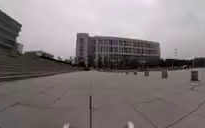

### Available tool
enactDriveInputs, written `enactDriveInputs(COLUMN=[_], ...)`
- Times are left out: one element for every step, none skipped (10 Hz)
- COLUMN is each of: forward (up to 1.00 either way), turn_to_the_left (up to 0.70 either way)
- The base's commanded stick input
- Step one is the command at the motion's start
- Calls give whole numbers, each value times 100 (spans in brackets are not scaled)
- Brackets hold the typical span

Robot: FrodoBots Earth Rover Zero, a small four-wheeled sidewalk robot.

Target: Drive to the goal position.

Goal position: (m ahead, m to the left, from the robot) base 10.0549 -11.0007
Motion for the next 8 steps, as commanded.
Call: enactDriveInputs(forward=[70,70,70,70,70,70,70,70], turn_to_the_left=[0,0,0,0,0,0,0,0])
